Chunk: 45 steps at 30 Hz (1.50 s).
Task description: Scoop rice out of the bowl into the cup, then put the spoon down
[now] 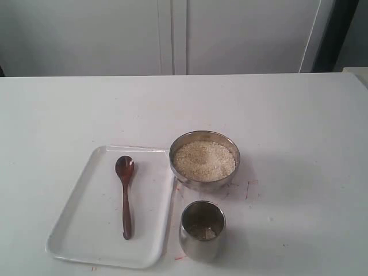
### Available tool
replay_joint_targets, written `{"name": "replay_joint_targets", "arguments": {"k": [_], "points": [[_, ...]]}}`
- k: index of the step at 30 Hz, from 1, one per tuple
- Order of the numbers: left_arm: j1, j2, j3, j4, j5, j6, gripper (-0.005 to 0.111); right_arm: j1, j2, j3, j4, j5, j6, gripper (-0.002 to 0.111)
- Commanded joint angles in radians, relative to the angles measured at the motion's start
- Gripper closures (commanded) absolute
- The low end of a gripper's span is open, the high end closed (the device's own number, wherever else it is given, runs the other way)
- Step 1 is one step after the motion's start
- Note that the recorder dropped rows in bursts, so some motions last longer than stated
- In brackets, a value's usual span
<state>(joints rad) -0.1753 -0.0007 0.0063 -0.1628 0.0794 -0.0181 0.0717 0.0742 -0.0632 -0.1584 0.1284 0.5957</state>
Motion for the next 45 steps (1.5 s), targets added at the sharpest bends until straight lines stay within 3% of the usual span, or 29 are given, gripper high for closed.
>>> {"name": "replay_joint_targets", "arguments": {"k": [1, 10, 16, 20, 35, 39, 45], "points": [[-0.009, 0.001, -0.006, -0.008, -0.003, 0.000, 0.092, -0.011, -0.014, 0.007, 0.001, -0.021, -0.017, 0.101], [-0.009, 0.001, -0.006, -0.008, -0.003, 0.000, 0.092, -0.011, -0.013, 0.007, -0.010, -0.021, -0.027, 0.101], [-0.009, 0.001, -0.006, -0.008, -0.003, 0.000, 0.092, -0.011, -0.013, 0.025, -0.179, 0.069, -0.368, 0.101], [-0.009, 0.001, -0.006, -0.008, -0.003, 0.000, 0.092, -0.011, -0.013, 0.063, -0.178, 0.194, -0.354, 0.101], [-0.009, 0.001, -0.006, -0.008, -0.003, 0.000, 0.092, -0.011, -0.013, 0.063, -0.155, 0.190, -0.357, 0.101], [-0.009, 0.001, -0.006, -0.008, -0.003, 0.000, 0.092, -0.011, -0.013, 0.063, -0.156, 0.190, -0.357, 0.109], [-0.009, 0.001, -0.006, -0.008, -0.003, 0.000, 0.092, -0.011, -0.013, 0.063, -0.233, 0.225, -0.357, 0.108]]}}
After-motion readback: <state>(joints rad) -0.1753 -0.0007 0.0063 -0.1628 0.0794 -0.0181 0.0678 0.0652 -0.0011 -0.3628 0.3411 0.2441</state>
